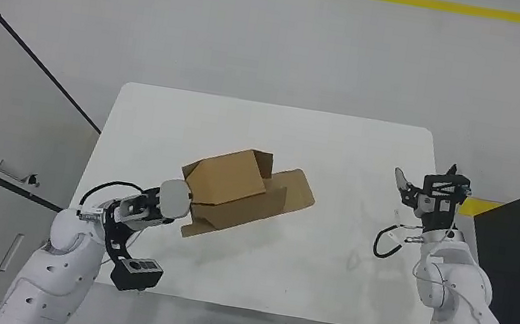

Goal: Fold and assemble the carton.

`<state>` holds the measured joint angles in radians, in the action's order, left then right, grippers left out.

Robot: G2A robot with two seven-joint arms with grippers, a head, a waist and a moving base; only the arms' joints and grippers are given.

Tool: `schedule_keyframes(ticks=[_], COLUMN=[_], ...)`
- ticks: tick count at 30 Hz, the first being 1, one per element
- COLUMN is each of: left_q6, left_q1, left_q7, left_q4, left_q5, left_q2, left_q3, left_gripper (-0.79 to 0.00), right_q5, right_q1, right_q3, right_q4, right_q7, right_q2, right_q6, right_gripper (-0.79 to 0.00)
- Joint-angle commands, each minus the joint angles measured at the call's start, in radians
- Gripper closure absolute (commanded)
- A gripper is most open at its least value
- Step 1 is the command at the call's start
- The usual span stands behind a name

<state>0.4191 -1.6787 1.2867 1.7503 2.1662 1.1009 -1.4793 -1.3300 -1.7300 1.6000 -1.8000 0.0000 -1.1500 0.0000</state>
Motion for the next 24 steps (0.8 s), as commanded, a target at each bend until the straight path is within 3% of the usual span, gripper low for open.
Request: schedule_keyframes(ticks=[1,8,19,24], left_q6=[0.0,-0.019,-0.086,-0.079], left_q1=[0.0,0.018,0.202,0.227], left_q7=[0.0,-0.005,0.07,0.102], left_q4=[0.0,0.01,0.0,-0.014], left_q5=[0.0,0.011,-0.064,-0.113], left_q2=[0.0,-0.001,0.01,0.013], left_q3=[0.0,0.004,0.107,0.116], left_gripper=[0.0,0.0,0.0,0.0], right_q5=[0.0,0.0,0.0,0.0], right_q1=[0.0,0.0,0.0,0.0], right_q3=[0.0,0.0,0.0,0.0], right_q4=[0.0,0.0,0.0,0.0], right_q7=[0.0,0.0,0.0,0.0], right_q2=[0.0,0.0,0.0,0.0], right_q6=[0.0,0.0,0.0,0.0], right_gripper=[-0.785,-0.785,-0.785,-0.785])
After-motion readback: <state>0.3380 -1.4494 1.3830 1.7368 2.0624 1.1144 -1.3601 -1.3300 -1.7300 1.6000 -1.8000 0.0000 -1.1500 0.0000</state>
